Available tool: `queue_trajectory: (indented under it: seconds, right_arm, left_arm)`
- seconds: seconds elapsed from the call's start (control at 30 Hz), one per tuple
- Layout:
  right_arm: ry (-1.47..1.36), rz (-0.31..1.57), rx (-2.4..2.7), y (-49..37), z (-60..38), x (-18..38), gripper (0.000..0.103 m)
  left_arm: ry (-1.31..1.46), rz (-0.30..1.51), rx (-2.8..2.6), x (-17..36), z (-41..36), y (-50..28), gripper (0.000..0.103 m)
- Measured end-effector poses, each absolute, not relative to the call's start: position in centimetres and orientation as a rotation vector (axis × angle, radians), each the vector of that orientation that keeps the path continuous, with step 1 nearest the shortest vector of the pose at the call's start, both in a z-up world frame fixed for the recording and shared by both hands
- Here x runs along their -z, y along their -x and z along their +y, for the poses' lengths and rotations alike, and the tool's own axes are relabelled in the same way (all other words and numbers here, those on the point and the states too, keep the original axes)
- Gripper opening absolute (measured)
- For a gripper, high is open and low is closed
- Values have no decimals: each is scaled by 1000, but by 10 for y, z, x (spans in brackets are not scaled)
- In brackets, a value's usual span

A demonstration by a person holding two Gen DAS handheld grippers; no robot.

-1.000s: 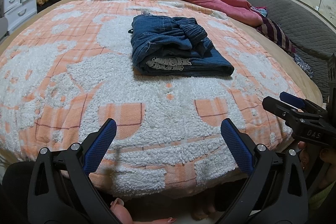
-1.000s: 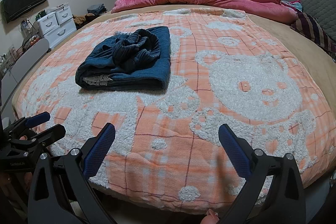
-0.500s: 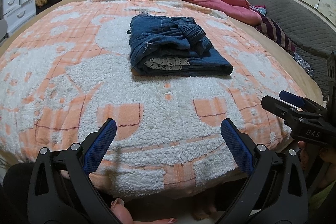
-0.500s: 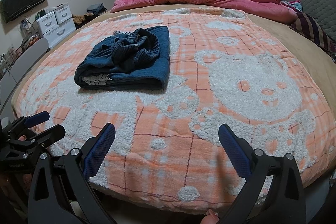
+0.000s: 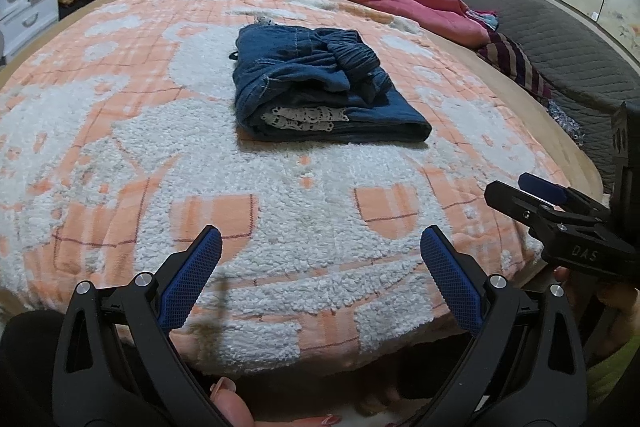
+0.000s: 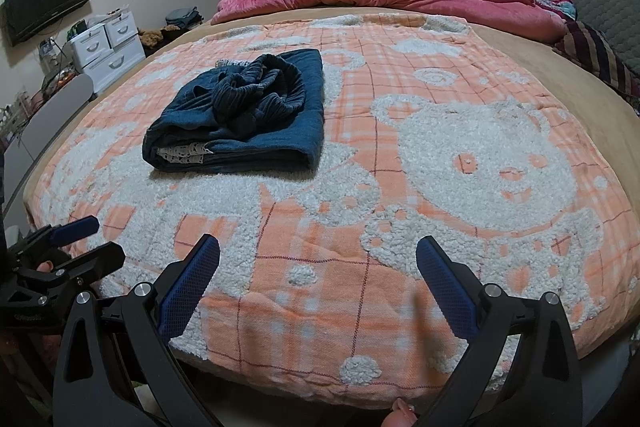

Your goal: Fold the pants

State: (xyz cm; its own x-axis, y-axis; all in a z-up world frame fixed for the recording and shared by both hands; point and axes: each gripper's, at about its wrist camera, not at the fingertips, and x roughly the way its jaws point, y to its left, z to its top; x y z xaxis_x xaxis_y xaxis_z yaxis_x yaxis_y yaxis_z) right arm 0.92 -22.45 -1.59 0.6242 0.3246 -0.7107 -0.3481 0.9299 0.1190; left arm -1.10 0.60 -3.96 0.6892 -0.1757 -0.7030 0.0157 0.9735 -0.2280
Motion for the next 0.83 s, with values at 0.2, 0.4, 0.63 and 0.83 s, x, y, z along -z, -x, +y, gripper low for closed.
queue_trajectory:
  seconds: [0.2,0.4,0.63,0.83]
  right_arm:
    - [-8,815,-386,-13,-231,15,98]
    - [-126,860,-355,-37,-260,10,98]
    - [-134,836,-122,-106,-336,-14,98]
    - [-50,875,170,-197,-409,6,98]
  left_arm:
    - [247,809,115,35,13,8,93]
    - [264,707,71,7,39,7,93]
    - [237,781,-133,-4,128,-56,93]
    - [258,901,-295,28,230,-138,93]
